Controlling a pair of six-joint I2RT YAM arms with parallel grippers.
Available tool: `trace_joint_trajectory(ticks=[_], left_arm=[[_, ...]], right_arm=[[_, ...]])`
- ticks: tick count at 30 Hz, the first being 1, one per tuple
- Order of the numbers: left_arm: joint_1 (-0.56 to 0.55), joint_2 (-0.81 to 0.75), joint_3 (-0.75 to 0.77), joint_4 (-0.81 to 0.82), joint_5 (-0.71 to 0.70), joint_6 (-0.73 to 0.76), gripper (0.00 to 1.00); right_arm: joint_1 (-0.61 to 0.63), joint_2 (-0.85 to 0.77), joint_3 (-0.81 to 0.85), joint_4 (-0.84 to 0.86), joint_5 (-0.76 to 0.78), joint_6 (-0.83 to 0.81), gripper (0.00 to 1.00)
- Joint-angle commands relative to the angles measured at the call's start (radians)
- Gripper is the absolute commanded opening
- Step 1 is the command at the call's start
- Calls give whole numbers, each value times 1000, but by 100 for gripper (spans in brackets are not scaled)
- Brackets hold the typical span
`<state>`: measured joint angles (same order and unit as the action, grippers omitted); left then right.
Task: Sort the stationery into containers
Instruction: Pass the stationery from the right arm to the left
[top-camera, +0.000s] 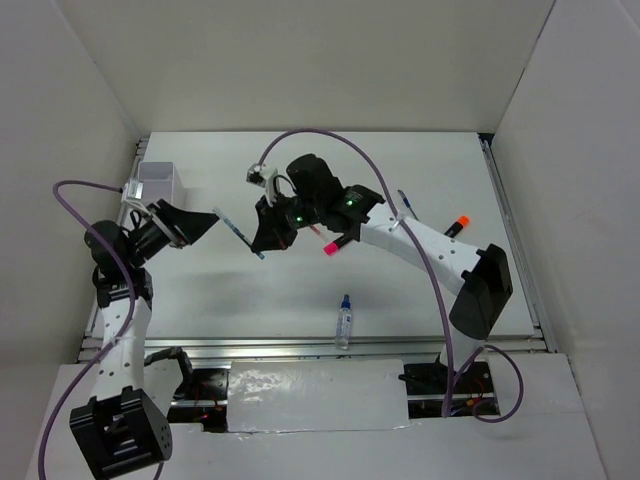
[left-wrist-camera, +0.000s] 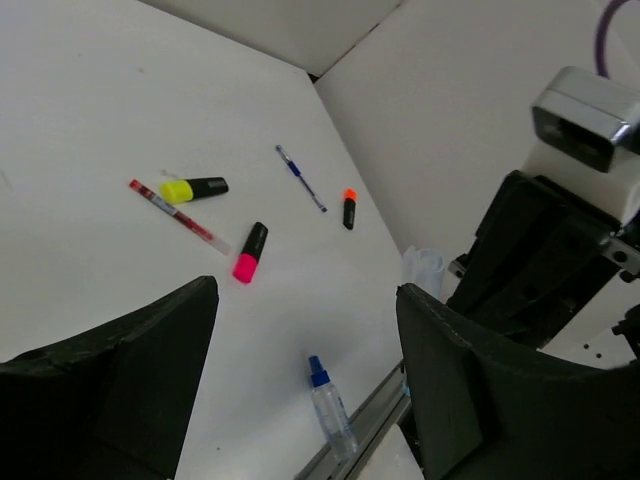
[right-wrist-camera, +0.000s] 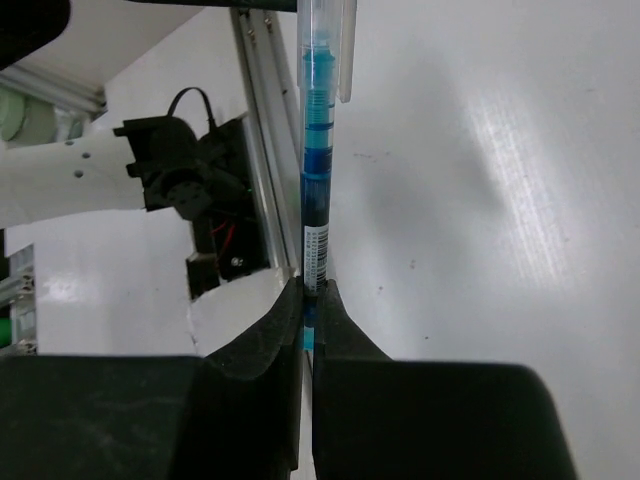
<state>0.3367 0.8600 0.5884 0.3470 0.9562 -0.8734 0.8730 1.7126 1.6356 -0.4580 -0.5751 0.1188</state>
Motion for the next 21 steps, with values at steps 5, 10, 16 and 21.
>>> trace_joint_trajectory(ticks=[5,10,16,21], left_arm=[[-8,-35,-88,411,82,-322,89],[-56,-45,-52,286,49,-200,90],[-108,-33,-45,291,16,-194,88],[-125,-16,-35,280,-28,-185,74]], right_arm=[[-46,-11,-46,100,-166,91,0],[-32,-19,-54,102,-189,82,0],[-14,-8,-42,101,-204,78,0],[3,5,-26,90,-204,65,0]])
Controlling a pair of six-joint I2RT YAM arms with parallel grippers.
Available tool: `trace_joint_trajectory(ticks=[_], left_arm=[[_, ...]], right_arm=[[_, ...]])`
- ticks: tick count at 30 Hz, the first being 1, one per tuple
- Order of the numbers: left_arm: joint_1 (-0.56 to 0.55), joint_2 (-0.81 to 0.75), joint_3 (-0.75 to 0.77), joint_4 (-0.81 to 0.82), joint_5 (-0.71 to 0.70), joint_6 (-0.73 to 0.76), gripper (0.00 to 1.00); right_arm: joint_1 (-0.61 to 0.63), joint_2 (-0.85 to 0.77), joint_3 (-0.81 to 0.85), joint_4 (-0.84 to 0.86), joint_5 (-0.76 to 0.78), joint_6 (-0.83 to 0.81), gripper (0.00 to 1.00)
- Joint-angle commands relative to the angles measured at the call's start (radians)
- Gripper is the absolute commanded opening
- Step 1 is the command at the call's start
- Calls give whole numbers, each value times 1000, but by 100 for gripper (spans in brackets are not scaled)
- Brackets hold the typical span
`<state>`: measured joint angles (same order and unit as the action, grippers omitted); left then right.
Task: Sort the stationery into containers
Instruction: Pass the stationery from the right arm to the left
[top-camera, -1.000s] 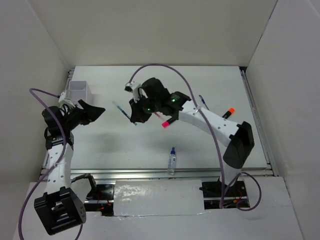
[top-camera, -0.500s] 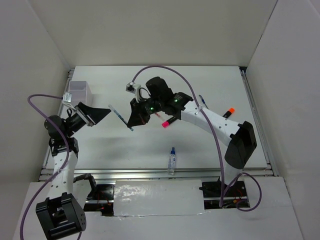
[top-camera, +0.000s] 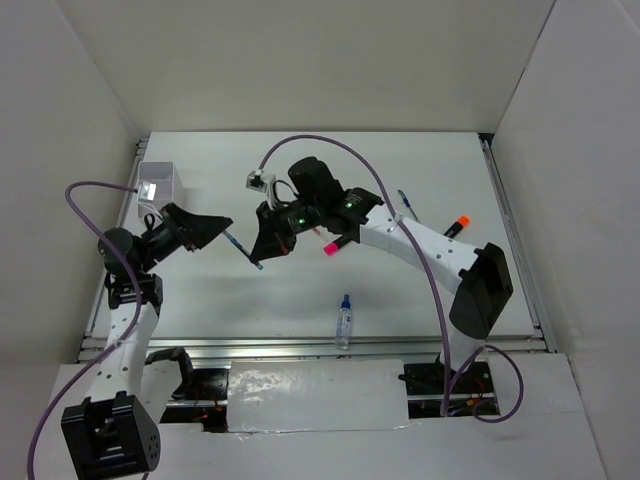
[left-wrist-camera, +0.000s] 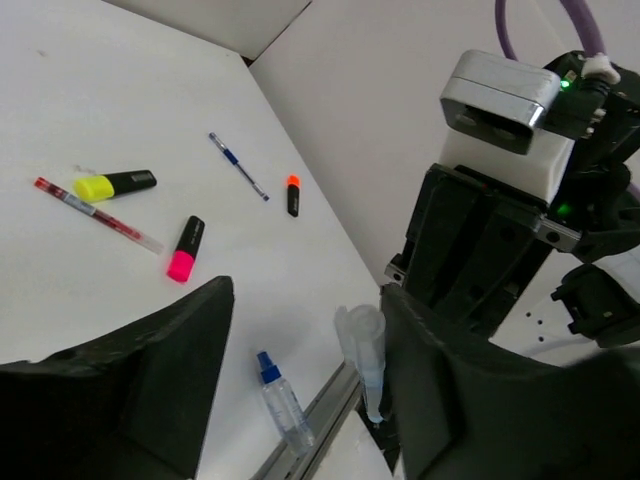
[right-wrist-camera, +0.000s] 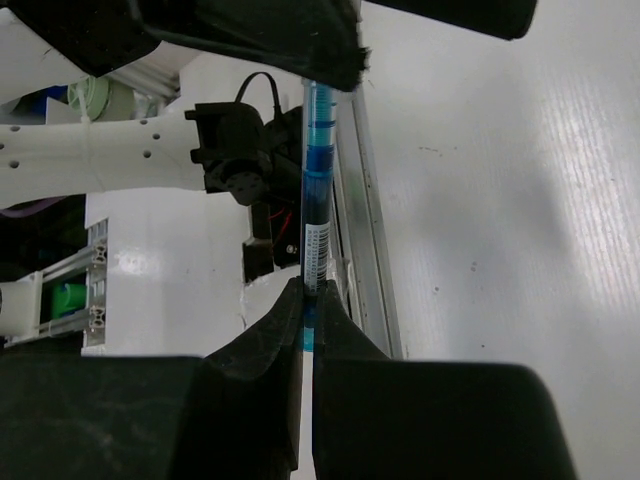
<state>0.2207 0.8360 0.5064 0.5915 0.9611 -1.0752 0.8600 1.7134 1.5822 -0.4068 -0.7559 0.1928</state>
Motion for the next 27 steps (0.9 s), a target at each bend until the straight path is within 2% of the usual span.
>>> trace_joint_trajectory(ticks=[1,4,5,7,8,11,12,13,14,15,17,18,19,21,22,23,26,27], left_arm=[[-9,18,52,39,-33,12,70],[-7,35,55,59,-32,-6,57],[-9,38,58,59,-33,-9,47],[-11,52,69,24,-24,-3,34],[-11,55,72,18,-18,4,22],[-11,60,86,-31,-12,43,4],[-7,57,102,-80,-16,64,1],[-3,58,115,-108,-25,114,0],[3,58,142,-131,-28,142,0],[8,60,162,-175,-33,176,0],[26,69,255,-275,-97,357,0],[26,81,297,-414,-145,438,0],[28,87,338,-462,-195,598,0],[25,101,412,-510,-390,728,0],[25,107,426,-498,-469,829,0],[23,118,434,-474,-613,869,0],[45,219,457,-359,-784,992,0],[61,247,463,-331,-803,1018,0]], right_arm=[[19,9,27,39,-25,-9,0],[19,18,27,40,-26,-7,0],[19,20,28,39,-25,-7,0],[19,28,30,34,-26,-9,2],[20,29,33,33,-26,-7,3],[19,34,30,34,-3,-4,23],[16,32,33,31,7,-3,30],[13,34,36,26,15,-1,40],[2,29,38,22,21,-1,57],[-7,28,41,11,36,-4,62],[-45,11,35,-12,55,-16,68],[-65,2,22,-18,76,-24,69],[-84,-11,-14,-17,90,-38,70],[-139,-52,-56,-10,127,-59,72],[-156,-67,-89,-13,176,-76,72],[-174,-89,-106,-15,197,-87,72],[-264,-118,-155,-24,271,-118,71],[-279,-123,-165,-30,279,-122,71]])
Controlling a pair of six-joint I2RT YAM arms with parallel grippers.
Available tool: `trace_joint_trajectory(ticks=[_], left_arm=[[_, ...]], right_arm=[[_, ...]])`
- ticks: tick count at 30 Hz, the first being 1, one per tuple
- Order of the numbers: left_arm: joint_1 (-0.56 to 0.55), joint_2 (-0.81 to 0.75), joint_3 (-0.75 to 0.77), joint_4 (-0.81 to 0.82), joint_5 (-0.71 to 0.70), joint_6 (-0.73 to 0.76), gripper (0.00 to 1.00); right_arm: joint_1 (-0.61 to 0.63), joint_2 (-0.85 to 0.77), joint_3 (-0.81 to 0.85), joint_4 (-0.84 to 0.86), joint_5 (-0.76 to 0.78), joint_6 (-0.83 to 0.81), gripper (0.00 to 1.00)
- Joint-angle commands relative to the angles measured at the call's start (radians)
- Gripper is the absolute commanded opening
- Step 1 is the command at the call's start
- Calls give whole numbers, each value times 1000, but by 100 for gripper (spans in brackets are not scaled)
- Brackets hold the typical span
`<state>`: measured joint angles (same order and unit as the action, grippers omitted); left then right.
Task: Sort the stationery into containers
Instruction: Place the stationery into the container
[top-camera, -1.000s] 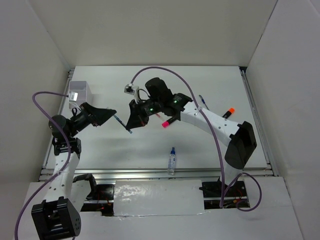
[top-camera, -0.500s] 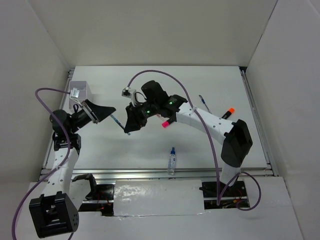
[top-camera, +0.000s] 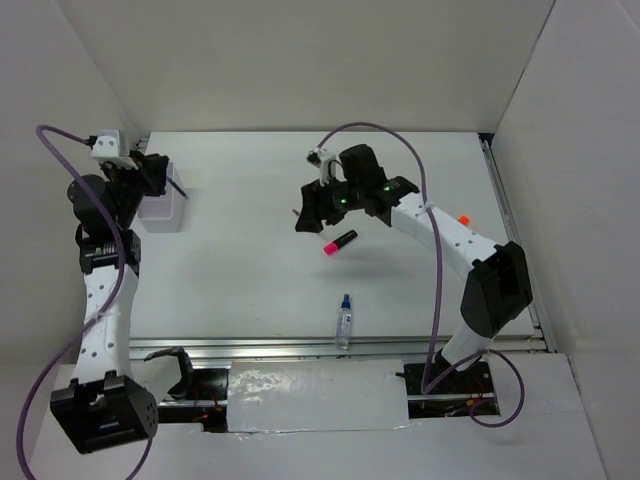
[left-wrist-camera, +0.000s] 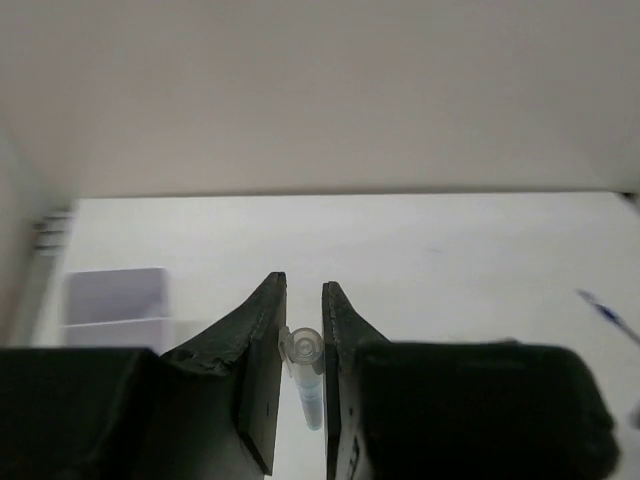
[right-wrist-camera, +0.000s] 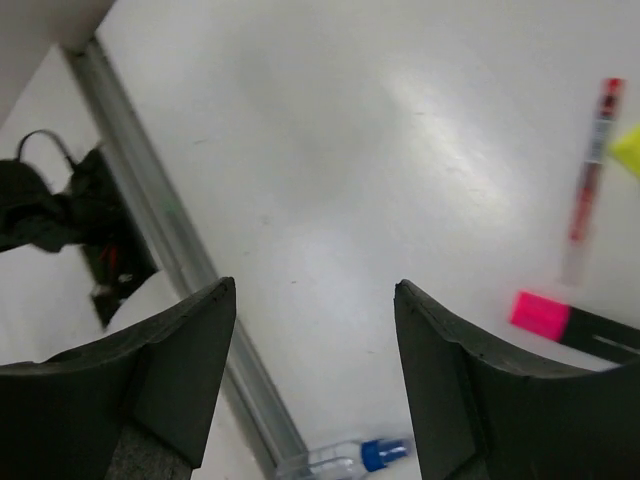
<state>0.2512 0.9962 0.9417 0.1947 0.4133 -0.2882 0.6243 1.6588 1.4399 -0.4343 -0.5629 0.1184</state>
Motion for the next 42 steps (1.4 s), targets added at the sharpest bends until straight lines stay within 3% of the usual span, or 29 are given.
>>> trace_joint_trajectory(ticks=[1,6,11,23,34,37,38,41,42], left_arm=[[40,117,40,93,-267,234,0],[76,304,121,253,-255,236,0],[76,473,255,272,-286,222,0],[76,640,330,423,-331,276,4],[77,749,367,466,-335,276,6],[77,762,356,468,-337,276,16],[77,760,347,469,-335,276,28],[76,757,329,471,-337,277,50],[76,754,325,471,-338,276,52]], right_arm=[[-60,-77,-35,-3,98,-46,71],[-144,-126,-102,37,92,-45,71],[-193,-149,-124,42,84,-49,70],[-228,-125,-136,57,66,-43,70],[-273,-116,-121,49,90,-40,70],[-293,-111,-115,48,104,-36,70],[-299,-105,-111,46,103,-34,70],[-330,-88,-95,34,98,-40,69],[-336,-79,-87,26,104,-49,68]])
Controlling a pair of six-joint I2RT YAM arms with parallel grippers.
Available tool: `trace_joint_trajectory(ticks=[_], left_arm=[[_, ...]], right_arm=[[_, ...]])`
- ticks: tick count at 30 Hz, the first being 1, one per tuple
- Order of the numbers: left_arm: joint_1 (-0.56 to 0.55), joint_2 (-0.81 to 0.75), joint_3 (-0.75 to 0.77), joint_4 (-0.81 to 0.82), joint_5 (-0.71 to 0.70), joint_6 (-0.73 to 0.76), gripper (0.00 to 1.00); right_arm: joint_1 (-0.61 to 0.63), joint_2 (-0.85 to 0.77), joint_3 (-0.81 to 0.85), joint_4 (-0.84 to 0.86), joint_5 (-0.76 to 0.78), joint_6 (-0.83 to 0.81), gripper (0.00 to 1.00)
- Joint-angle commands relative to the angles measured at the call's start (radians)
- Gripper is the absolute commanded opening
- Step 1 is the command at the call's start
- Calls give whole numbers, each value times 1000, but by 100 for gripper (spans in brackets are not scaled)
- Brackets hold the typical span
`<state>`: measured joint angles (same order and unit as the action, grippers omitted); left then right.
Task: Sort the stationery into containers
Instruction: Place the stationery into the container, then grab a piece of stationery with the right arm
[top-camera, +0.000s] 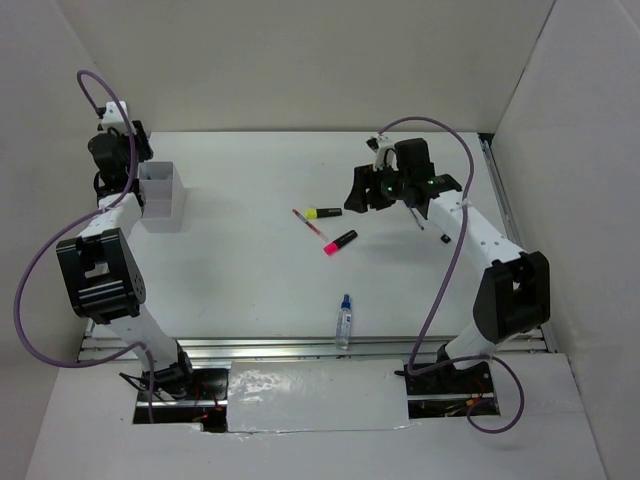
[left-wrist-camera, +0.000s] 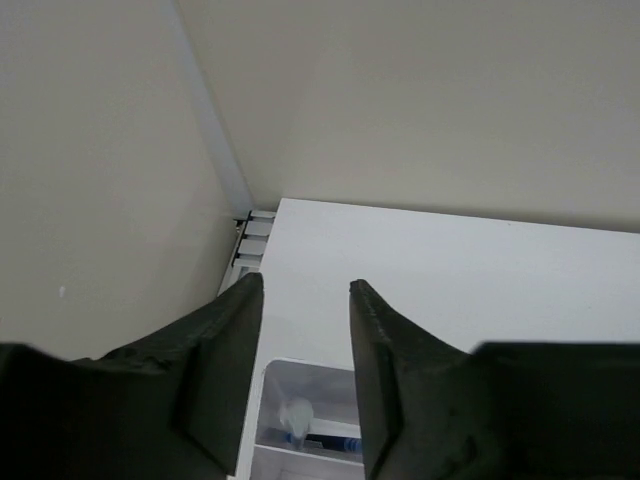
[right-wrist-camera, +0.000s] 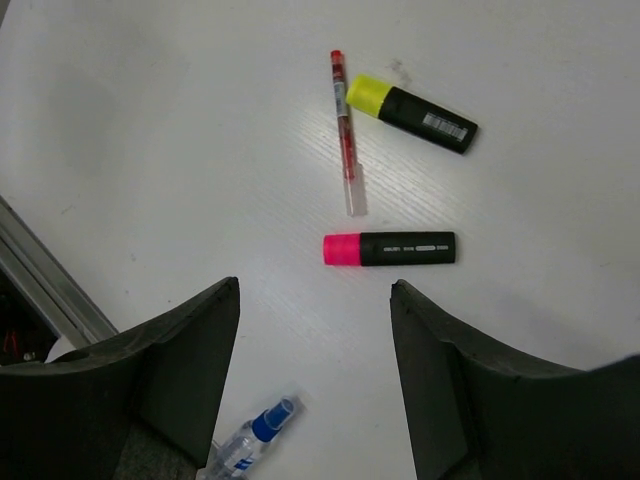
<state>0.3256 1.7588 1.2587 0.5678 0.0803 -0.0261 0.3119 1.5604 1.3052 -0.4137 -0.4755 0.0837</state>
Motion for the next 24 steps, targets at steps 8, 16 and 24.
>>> trace_joint_trajectory(ticks=[8,16,24], left_arm=[[1,-57,18,47,6,14,64],[1,-244,-59,-71,108,-26,68],[3,-442,-194,-152,196,-41,70]], right_arm=[[13,144,152,-88,130,-103,57],[223,393,377,-181,261,-153,43],[312,601,577,-254,339,-164,40]])
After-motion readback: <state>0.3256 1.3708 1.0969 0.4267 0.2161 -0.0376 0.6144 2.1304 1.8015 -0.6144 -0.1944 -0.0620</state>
